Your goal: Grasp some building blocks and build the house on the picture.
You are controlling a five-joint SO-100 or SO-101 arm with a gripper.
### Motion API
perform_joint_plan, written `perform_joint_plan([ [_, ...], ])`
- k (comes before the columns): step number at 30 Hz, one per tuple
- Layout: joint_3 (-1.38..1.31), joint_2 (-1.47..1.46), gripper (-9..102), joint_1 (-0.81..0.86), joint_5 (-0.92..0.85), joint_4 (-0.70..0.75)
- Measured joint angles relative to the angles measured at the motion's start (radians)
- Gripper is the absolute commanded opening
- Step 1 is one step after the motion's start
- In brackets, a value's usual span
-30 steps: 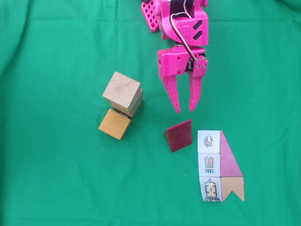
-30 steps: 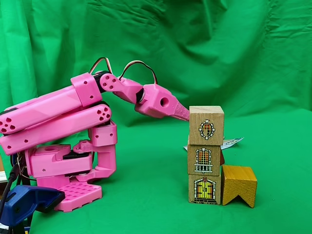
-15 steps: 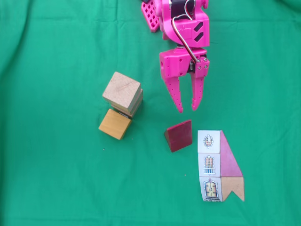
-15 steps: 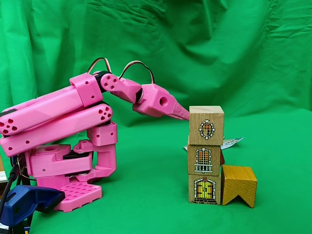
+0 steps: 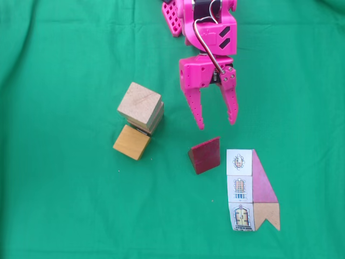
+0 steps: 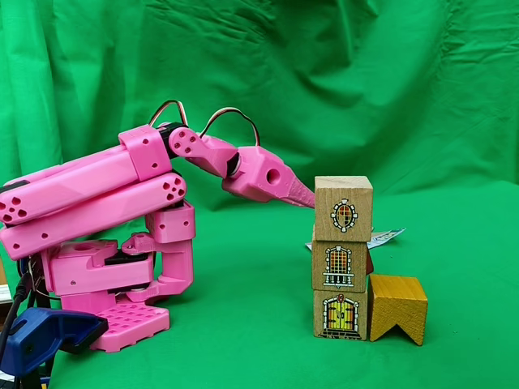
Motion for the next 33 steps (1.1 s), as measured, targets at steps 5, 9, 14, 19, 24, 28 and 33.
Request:
perform_joint_plan([
  [5, 0.0, 0.0, 33, 0.029, 0.0, 0.0],
  [9, 0.0, 0.0, 34, 0.086, 0.0, 0.0],
  [14, 0.0, 0.0, 34, 0.132, 0.0, 0.0],
  [19, 0.0, 0.0, 34, 0.138, 0.0, 0.0],
  [24, 0.0, 0.0, 34, 0.138, 0.0, 0.0],
  [28, 0.0, 0.0, 34, 0.138, 0.0, 0.0],
  [33, 0.0, 0.0, 34, 0.14, 0.0, 0.0],
])
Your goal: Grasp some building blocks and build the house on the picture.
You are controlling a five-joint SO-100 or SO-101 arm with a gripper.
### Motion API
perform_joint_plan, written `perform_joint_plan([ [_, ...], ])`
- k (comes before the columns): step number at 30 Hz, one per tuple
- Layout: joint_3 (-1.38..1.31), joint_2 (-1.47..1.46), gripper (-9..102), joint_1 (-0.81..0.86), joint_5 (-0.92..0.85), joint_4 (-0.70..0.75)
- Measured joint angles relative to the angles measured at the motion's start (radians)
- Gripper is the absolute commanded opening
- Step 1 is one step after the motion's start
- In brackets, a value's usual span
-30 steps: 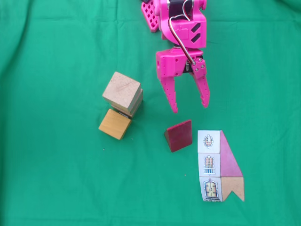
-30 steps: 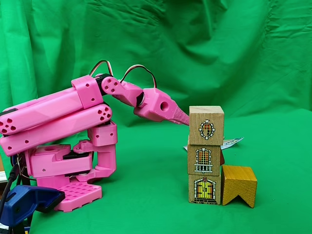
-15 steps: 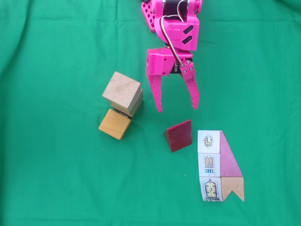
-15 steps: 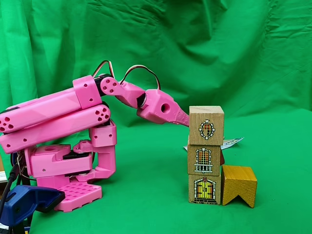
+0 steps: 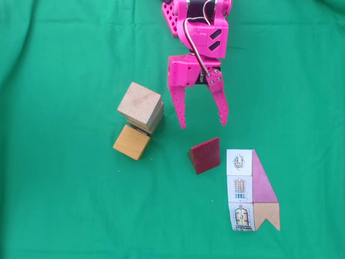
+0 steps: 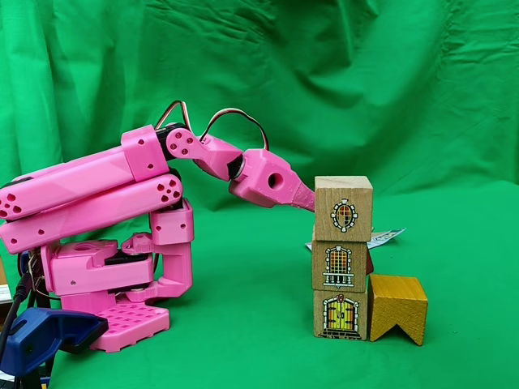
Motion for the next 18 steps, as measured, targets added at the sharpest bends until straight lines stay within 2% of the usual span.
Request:
perform_joint_plan([
  [11, 0.0, -0.002, 34, 0.0, 0.0, 0.0],
  [18, -0.057, -0.126, 34, 0.017, -0.002, -0.002],
])
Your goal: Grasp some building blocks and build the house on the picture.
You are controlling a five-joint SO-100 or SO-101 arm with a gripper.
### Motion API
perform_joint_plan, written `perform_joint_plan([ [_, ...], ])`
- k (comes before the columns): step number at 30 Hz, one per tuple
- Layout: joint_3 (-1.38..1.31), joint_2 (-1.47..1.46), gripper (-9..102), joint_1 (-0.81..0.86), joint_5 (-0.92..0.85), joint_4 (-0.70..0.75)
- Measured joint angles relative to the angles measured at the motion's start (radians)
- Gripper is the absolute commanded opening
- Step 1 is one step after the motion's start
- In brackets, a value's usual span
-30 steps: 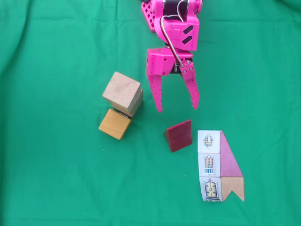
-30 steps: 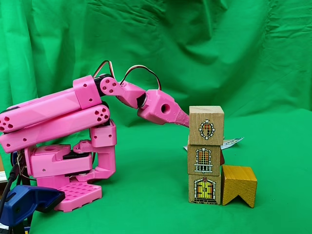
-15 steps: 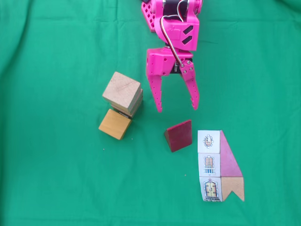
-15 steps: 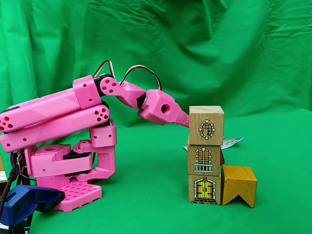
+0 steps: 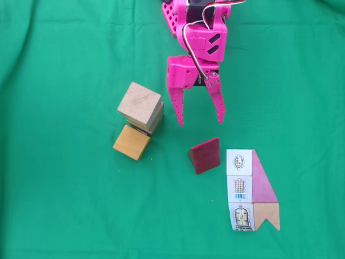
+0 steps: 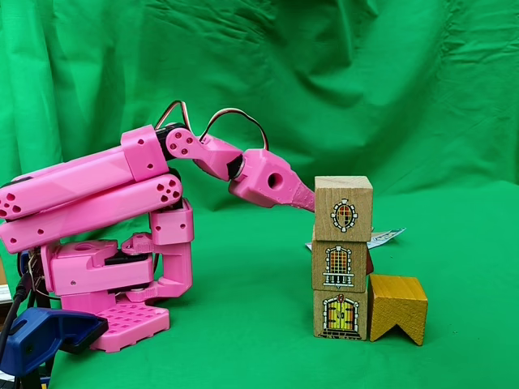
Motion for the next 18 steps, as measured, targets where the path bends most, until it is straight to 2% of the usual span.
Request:
perform_joint_plan([
  [18, -0.156, -0.285, 34, -0.008, 0.0, -0.018],
])
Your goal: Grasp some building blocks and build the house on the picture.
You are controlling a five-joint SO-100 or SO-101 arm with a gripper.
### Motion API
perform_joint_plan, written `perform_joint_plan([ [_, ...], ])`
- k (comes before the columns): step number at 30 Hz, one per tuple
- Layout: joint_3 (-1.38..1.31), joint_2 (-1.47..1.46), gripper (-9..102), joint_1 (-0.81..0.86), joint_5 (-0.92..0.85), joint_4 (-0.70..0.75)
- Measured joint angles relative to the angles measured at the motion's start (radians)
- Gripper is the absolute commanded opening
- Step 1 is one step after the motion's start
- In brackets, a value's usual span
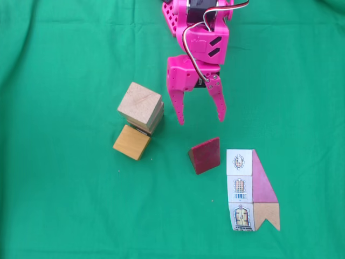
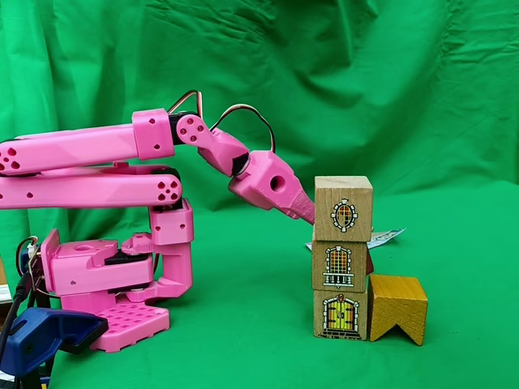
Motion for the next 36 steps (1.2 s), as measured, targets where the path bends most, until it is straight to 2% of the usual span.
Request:
perform_joint_plan([
  [12, -0.021, -0.278, 34, 0.0, 0.0, -0.345],
  [30, -0.021, -0.502, 34, -0.06, -0.003, -0.551],
  [36, -0.034, -0.543, 34, -0.06, -0.101, -0.611],
])
